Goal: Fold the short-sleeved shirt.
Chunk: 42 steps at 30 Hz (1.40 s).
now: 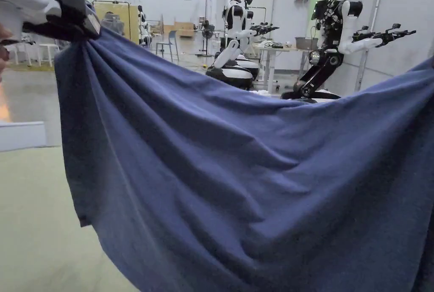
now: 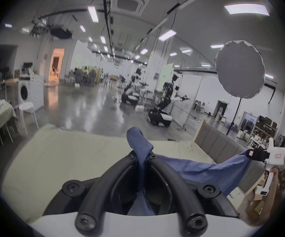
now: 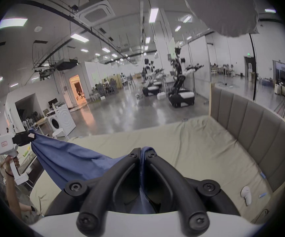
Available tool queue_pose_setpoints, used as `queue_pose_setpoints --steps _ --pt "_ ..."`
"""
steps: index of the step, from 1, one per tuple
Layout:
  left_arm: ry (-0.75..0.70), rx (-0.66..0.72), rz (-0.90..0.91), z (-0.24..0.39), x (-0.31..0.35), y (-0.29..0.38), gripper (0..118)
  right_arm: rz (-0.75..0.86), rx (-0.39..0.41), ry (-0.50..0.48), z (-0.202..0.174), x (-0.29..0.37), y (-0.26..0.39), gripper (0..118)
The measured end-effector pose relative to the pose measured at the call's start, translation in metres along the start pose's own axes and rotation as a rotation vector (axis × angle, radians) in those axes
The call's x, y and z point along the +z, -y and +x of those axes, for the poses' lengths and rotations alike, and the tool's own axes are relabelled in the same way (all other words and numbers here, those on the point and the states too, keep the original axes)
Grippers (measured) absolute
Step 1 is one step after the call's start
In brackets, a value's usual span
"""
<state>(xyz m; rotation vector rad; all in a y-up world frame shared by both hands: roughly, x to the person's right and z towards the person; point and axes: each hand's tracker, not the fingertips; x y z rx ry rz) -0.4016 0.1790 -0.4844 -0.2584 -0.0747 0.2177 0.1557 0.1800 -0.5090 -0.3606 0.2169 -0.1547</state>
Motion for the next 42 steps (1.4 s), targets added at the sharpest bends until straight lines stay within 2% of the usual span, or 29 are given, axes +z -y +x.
queue_pose_setpoints --steps 6,9,15,21,26,29,34,38,42 --pt "-0.091 -0.11 0.103 0.009 0.038 -0.051 7 0.104 0.007 -0.036 -0.013 0.006 -0.048 6" --pt "-0.121 -0.097 0.123 0.006 0.031 -0.07 6 0.133 -0.008 -0.035 -0.021 -0.015 -0.069 6" --pt "-0.184 -0.064 0.114 -0.006 -0.028 -0.094 7 0.153 -0.053 -0.014 -0.033 -0.092 -0.101 6" --pt "-0.243 -0.057 0.143 -0.017 -0.1 -0.118 7 0.226 -0.021 0.097 -0.047 -0.166 -0.146 6" --pt "-0.232 -0.046 0.226 -0.02 -0.141 -0.136 6 0.429 -0.091 0.044 -0.067 -0.18 -0.19 6" --pt "-0.236 -0.068 0.257 -0.019 -0.159 -0.135 6 0.513 -0.052 0.03 -0.081 -0.181 -0.206 6" --pt "-0.217 -0.066 0.255 -0.031 -0.193 -0.123 6 0.534 0.012 0.051 -0.095 -0.185 -0.212 6" --pt "-0.221 -0.069 0.198 -0.045 -0.225 -0.093 6 0.511 -0.05 0.021 -0.076 -0.211 -0.192 6" --pt "-0.155 -0.014 0.092 -0.067 -0.257 -0.034 6 0.391 -0.082 -0.034 -0.046 -0.252 -0.14 6"
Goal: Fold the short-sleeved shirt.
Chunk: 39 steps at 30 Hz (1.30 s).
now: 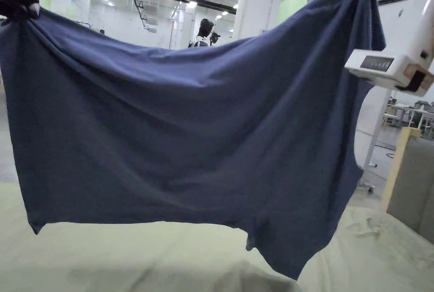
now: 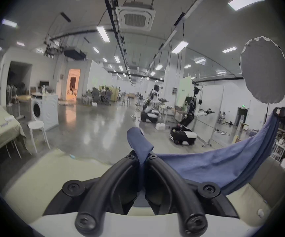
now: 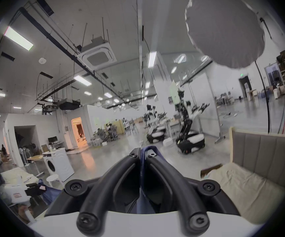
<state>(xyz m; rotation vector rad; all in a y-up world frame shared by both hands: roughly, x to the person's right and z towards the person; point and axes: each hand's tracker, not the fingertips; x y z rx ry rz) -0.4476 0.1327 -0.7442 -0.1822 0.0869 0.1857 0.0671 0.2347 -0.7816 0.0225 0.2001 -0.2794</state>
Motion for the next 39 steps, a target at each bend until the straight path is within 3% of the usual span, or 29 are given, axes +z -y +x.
queue_pose_setpoints --steps 4,8,10,15,20,28,36,39 --pt "0.104 0.114 -0.159 -0.016 -0.009 0.089 6 -0.174 -0.032 -0.051 0.041 0.013 0.095 6" --pt "0.11 0.033 -0.292 -0.026 0.012 0.169 6 -0.328 -0.094 -0.118 0.071 0.06 0.182 6" --pt "0.121 0.062 -0.35 -0.033 0.029 0.204 6 -0.4 -0.149 -0.153 0.083 0.088 0.219 6" --pt "0.077 0.095 -0.445 -0.042 0.077 0.268 7 -0.589 -0.179 -0.111 0.095 0.149 0.29 6" --pt "0.078 0.134 -0.494 -0.044 0.139 0.317 7 -0.61 -0.19 -0.101 0.096 0.214 0.347 6" --pt "0.044 0.253 -0.396 -0.048 0.23 0.339 7 -0.575 -0.321 -0.095 0.104 0.3 0.36 6" --pt "0.025 0.207 -0.395 -0.058 0.317 0.341 7 -0.642 -0.297 -0.045 0.125 0.391 0.346 6" --pt "0.011 0.253 -0.428 -0.067 0.351 0.362 6 -0.673 -0.308 -0.035 0.132 0.428 0.35 6"
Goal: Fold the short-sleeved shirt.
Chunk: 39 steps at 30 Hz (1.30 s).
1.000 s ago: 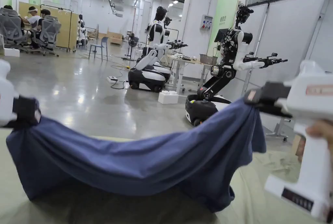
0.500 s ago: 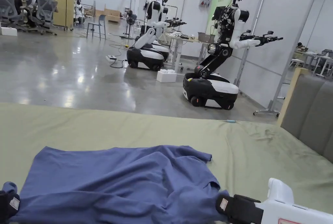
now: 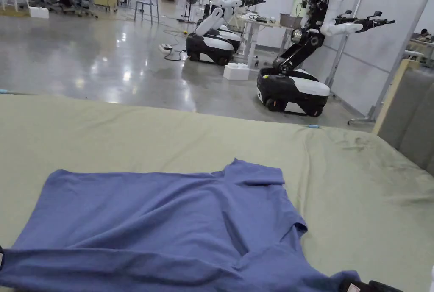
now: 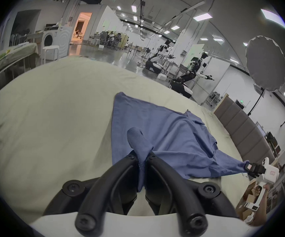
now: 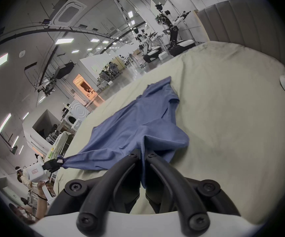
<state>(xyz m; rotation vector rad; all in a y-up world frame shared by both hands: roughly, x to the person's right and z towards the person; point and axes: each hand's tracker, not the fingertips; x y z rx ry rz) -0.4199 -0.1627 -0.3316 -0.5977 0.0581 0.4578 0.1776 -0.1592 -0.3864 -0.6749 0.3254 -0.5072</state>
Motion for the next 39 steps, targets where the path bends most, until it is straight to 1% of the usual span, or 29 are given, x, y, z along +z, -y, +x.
queue_pose_setpoints --steps 3,5,7,10,11,12,14,15,17,19,20,22,24,25,26,27,28,29,30,31,32,33,34,35,36,37,38,39 --pt "-0.02 0.049 -0.026 -0.015 0.02 0.032 6 -0.025 -0.041 -0.012 0.007 0.025 0.024 6" --pt "-0.031 0.08 -0.058 -0.026 0.03 0.05 6 -0.028 -0.055 -0.014 0.01 0.04 0.037 6" --pt "-0.042 0.091 -0.075 -0.034 0.039 0.061 7 -0.022 -0.071 -0.009 0.014 0.052 0.046 6" --pt "-0.051 0.087 -0.097 -0.045 0.051 0.069 7 -0.026 -0.126 0.001 0.021 0.068 0.054 6" --pt "-0.053 0.082 -0.099 -0.048 0.055 0.07 7 -0.029 -0.132 0.005 0.023 0.073 0.056 6" --pt "-0.05 0.077 -0.101 -0.052 0.058 0.072 7 -0.04 -0.128 0.026 0.025 0.076 0.057 6" --pt "-0.028 0.083 -0.142 -0.061 0.06 0.073 7 -0.091 -0.108 0.102 0.032 0.08 0.06 6" --pt "-0.026 0.08 -0.172 -0.063 0.059 0.074 7 -0.11 -0.111 0.113 0.035 0.081 0.062 6" --pt "-0.067 0.005 -0.224 -0.064 0.061 0.08 7 -0.162 -0.109 0.12 0.038 0.083 0.069 6" --pt "-0.08 -0.017 -0.269 -0.065 0.06 0.087 7 -0.24 -0.089 0.176 0.038 0.079 0.075 6" --pt "-0.073 0.005 -0.282 -0.065 0.061 0.092 7 -0.284 -0.078 0.216 0.038 0.075 0.078 6" --pt "-0.065 0.044 -0.28 -0.071 0.061 0.099 6 -0.318 -0.058 0.25 0.042 0.068 0.087 6" --pt "-0.077 0.076 -0.274 -0.077 0.06 0.105 7 -0.329 -0.077 0.262 0.045 0.059 0.092 6" --pt "-0.07 0.104 -0.27 -0.08 0.058 0.108 7 -0.329 -0.08 0.261 0.045 0.055 0.094 10" --pt "-0.057 0.137 -0.254 -0.082 0.058 0.111 12 -0.332 -0.077 0.26 0.045 0.052 0.097 27" --pt "-0.052 0.148 -0.236 -0.082 0.06 0.112 24 -0.335 -0.076 0.259 0.045 0.051 0.098 55" --pt "-0.034 0.171 -0.214 -0.081 0.064 0.113 24 -0.334 -0.072 0.267 0.043 0.051 0.098 55" --pt "-0.021 0.208 -0.192 -0.079 0.072 0.112 30 -0.317 -0.073 0.273 0.042 0.055 0.098 64" --pt "-0.001 0.24 -0.177 -0.077 0.08 0.111 48 -0.281 -0.073 0.262 0.038 0.061 0.097 83" --pt "0.011 0.262 -0.172 -0.073 0.091 0.11 90 -0.222 -0.08 0.241 0.032 0.072 0.093 99" --pt "0.034 0.264 -0.151 -0.07 0.107 0.109 97 -0.161 -0.085 0.219 0.026 0.085 0.09 99" --pt "0.032 0.257 -0.158 -0.066 0.118 0.109 92 -0.137 -0.083 0.222 0.021 0.095 0.089 99" --pt "0.017 0.248 -0.169 -0.06 0.128 0.109 81 -0.144 -0.064 0.248 0.013 0.103 0.088 95" --pt "-0.058 0.224 -0.186 -0.055 0.139 0.11 57 -0.151 -0.022 0.268 0.006 0.109 0.089 73" --pt "-0.114 0.215 -0.2 -0.053 0.143 0.115 14 -0.172 0.028 0.284 0.0 0.11 0.092 26" --pt "-0.19 0.246 -0.223 -0.052 0.147 0.119 0 -0.178 0.069 0.335 -0.006 0.107 0.099 2" --pt "-0.215 0.297 -0.279 -0.055 0.149 0.118 0 -0.181 0.095 0.392 -0.009 0.109 0.104 2" --pt "-0.217 0.345 -0.334 -0.057 0.149 0.119 0 -0.255 0.112 0.377 -0.01 0.106 0.107 2"
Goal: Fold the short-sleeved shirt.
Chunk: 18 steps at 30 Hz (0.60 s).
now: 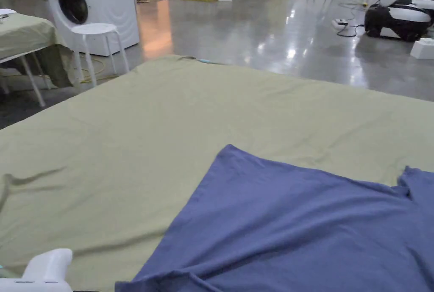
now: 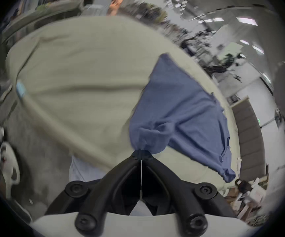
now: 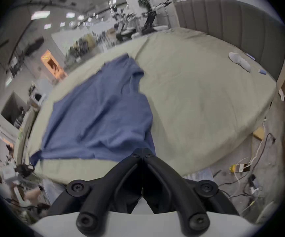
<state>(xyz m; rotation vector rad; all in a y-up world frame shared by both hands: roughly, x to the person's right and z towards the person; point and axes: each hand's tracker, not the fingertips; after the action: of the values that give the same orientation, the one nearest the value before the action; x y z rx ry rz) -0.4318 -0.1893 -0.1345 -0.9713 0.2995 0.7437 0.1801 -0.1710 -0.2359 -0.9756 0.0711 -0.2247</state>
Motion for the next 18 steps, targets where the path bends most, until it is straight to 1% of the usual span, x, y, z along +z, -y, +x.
queue_pose_setpoints --steps 1,2,4,5,6,7,8,9,10,11,12,13,14,15,16,18 --pt "0.059 0.016 0.04 -0.007 -0.004 0.005 0 0.006 -0.01 -0.015 -0.002 -0.001 0.005 2" --pt "0.135 0.002 0.092 -0.008 -0.001 0.005 0 0.019 -0.04 -0.048 -0.001 -0.014 0.012 2" --pt "0.195 -0.011 0.166 -0.006 0.003 0.004 0 -0.009 -0.091 -0.125 -0.001 -0.019 0.012 2" --pt "0.234 -0.029 0.233 -0.007 0.005 0.002 1 0.006 -0.101 -0.139 -0.003 -0.018 0.011 2" --pt "0.225 -0.033 0.28 -0.006 0.007 -0.003 3 0.01 -0.096 -0.136 -0.006 -0.016 0.008 2" --pt "0.178 -0.029 0.295 -0.006 0.009 -0.01 10 0.011 -0.089 -0.131 -0.008 -0.015 0.006 2" --pt "0.135 -0.029 0.306 -0.008 0.011 -0.012 10 0.027 -0.072 -0.12 -0.01 -0.012 0.003 2" --pt "0.123 -0.028 0.302 -0.011 0.012 -0.013 12 0.033 -0.062 -0.116 -0.01 -0.009 0.002 2" --pt "0.089 -0.031 0.289 -0.015 0.015 -0.014 22 0.046 -0.052 -0.114 -0.011 -0.003 0.001 2" --pt "0.05 -0.039 0.282 -0.018 0.018 -0.013 28 0.052 -0.052 -0.111 -0.01 0.0 0.0 2" --pt "0.033 -0.054 0.282 -0.021 0.022 -0.01 28 0.056 -0.056 -0.111 -0.009 0.002 -0.002 2" --pt "0.049 -0.056 0.291 -0.023 0.023 -0.001 27 0.06 -0.066 -0.112 -0.009 0.003 -0.003 2" --pt "0.062 -0.046 0.304 -0.026 0.029 0.005 21 0.064 -0.078 -0.116 -0.01 0.005 -0.003 2" --pt "0.089 -0.023 0.296 -0.027 0.032 0.007 7 0.066 -0.088 -0.121 -0.01 0.005 -0.004 2" --pt "0.144 0.001 0.268 -0.027 0.033 0.01 0 0.064 -0.094 -0.125 -0.011 0.005 -0.005 2" --pt "0.181 0.007 0.268 -0.025 0.029 0.018 0 0.066 -0.1 -0.132 -0.012 0.005 -0.006 2"
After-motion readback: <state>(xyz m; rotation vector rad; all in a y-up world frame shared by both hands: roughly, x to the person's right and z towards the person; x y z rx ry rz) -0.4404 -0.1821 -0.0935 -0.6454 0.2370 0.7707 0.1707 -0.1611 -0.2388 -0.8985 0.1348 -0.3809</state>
